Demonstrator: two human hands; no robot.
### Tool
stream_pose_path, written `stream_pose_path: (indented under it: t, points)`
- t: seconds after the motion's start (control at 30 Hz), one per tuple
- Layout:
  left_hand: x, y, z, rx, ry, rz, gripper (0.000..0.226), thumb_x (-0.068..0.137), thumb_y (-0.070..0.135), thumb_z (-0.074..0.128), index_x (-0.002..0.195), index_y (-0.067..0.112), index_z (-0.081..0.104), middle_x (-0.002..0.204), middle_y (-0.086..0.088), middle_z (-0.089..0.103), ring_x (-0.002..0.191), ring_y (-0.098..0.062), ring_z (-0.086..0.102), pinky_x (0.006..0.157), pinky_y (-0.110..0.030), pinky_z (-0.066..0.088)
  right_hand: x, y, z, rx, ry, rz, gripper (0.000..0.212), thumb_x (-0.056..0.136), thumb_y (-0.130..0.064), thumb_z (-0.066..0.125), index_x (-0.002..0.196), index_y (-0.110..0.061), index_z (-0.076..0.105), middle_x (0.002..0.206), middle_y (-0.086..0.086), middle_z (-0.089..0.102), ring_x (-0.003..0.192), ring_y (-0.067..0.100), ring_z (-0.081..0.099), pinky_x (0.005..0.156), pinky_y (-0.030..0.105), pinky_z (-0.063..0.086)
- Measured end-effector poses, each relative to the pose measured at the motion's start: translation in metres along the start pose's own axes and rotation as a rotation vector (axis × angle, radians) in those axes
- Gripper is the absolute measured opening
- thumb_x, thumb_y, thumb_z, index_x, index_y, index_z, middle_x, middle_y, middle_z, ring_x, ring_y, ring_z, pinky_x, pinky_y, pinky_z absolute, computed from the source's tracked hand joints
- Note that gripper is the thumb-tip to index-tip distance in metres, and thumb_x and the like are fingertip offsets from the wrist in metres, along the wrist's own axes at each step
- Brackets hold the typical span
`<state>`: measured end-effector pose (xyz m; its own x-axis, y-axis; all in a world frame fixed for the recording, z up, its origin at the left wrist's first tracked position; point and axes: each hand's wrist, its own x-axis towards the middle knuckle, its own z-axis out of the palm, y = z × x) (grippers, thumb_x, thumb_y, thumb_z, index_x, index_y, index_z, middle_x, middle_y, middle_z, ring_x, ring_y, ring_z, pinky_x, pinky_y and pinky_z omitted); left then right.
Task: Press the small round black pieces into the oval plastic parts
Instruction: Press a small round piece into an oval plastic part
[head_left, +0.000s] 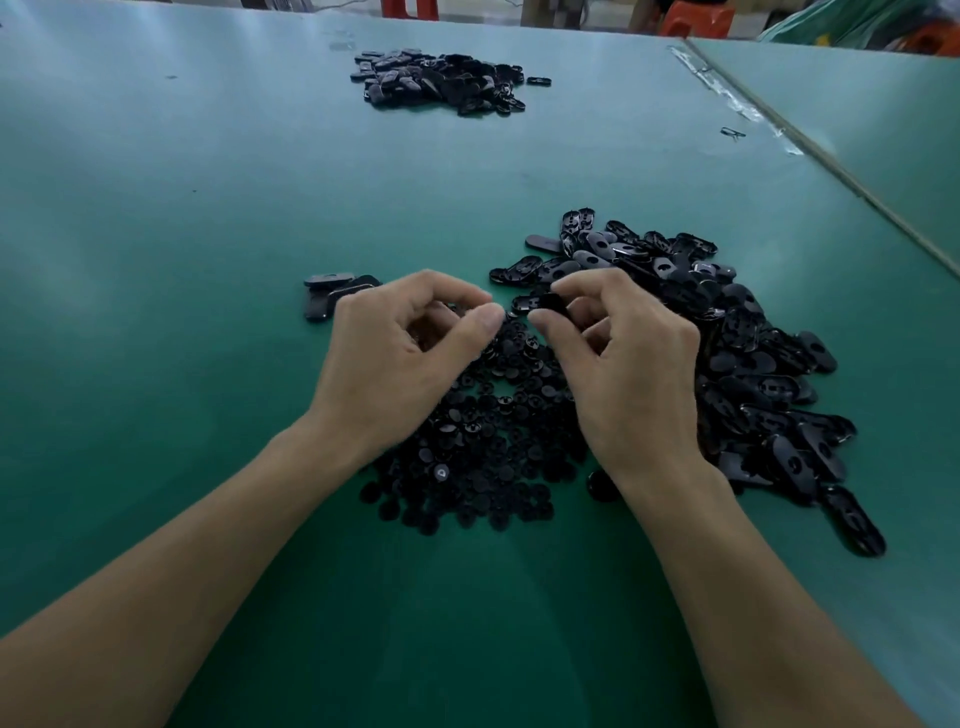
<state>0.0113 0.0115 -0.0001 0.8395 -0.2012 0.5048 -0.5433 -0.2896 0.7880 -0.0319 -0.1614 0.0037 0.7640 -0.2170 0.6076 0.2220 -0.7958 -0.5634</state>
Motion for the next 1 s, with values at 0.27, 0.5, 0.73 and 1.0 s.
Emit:
stream_pose_path:
  t: [0.27,0.5,0.73,1.0]
  points:
    - [-0.005,0.004,0.007,-0.168,-0.054,-0.042,0.008,0.089,0.039,0.066,0.089,0.032,0.072,0.083,0.005,0.076,0.069,-0.012,0.072,0.064,-0.03,0.059,-0.007,-0.009,0.006,0.253,-0.081,-0.109,0.008,0.084,-0.013,0.079,0.09,-0.013,0.074,0.087,-0.003,0.069,0.072,0.003,0.063,0.069,0.011,0.049]
    - [-0.003,0.001,0.006,-0.267,-0.036,-0.076,0.021,0.09,0.007,0.069,0.097,0.026,0.071,0.087,0.015,0.077,0.076,-0.003,0.07,0.072,-0.018,0.056,-0.006,-0.007,0.007,0.34,-0.147,0.031,0.021,0.087,-0.021,0.077,0.108,-0.019,0.072,0.104,-0.005,0.066,0.078,0.006,0.067,0.065,0.016,0.052]
    - [-0.002,-0.004,0.003,-0.278,-0.081,-0.098,0.02,0.088,0.015,0.073,0.102,0.028,0.069,0.086,0.01,0.078,0.075,-0.004,0.071,0.072,-0.019,0.057,-0.001,-0.004,0.002,0.5,-0.175,0.202,0.009,0.088,-0.023,0.077,0.095,-0.024,0.073,0.082,-0.01,0.074,0.078,0.006,0.07,0.072,0.018,0.053]
    - [-0.001,-0.008,0.003,-0.372,-0.041,-0.135,0.017,0.084,0.01,0.077,0.095,0.022,0.074,0.08,0.008,0.077,0.07,-0.006,0.071,0.071,-0.017,0.056,-0.002,-0.005,0.004,0.507,-0.192,0.233,0.007,0.091,-0.016,0.072,0.09,-0.023,0.072,0.077,-0.009,0.073,0.07,0.009,0.07,0.069,0.023,0.058]
